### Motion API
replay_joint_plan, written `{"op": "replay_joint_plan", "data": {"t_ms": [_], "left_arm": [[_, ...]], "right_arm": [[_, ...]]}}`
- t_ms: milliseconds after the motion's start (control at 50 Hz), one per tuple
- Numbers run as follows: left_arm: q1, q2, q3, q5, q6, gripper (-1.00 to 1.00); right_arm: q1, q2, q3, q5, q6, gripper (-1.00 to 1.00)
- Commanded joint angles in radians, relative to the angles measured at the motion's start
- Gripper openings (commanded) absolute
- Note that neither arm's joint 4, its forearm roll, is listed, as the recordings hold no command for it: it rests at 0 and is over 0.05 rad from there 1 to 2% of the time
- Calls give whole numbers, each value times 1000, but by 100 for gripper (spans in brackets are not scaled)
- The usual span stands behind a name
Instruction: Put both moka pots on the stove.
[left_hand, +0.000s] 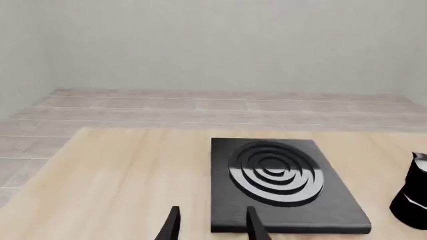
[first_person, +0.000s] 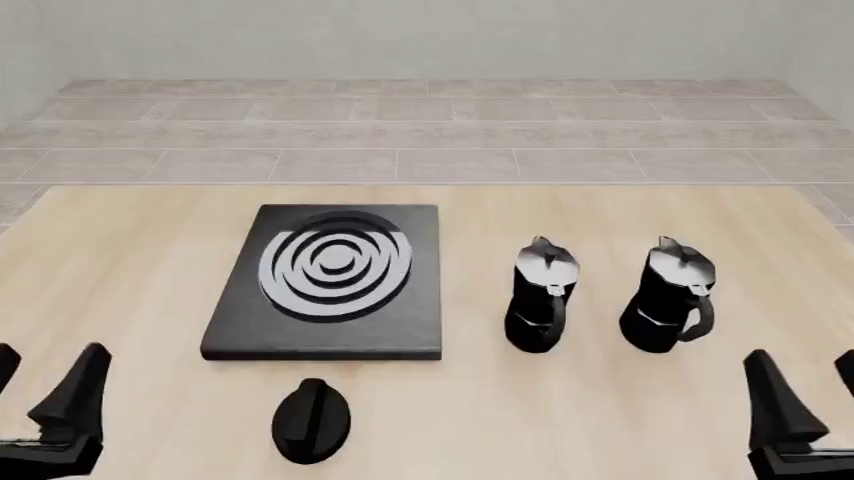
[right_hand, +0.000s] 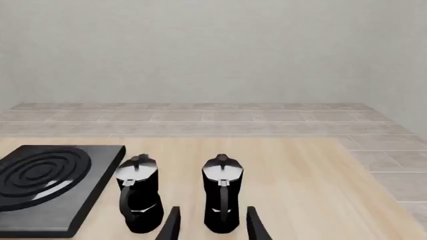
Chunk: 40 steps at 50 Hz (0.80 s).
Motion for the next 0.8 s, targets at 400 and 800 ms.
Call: {"op": "replay_joint_plan", "data": {"t_ms": [400,800], "left_arm": [[13,-47,53,-57,22,100],[22,-49,53,-56,15,100]], "right_arm": [[32,6,-28,10,1,100],[145,133,-247,151,-12,100]]}}
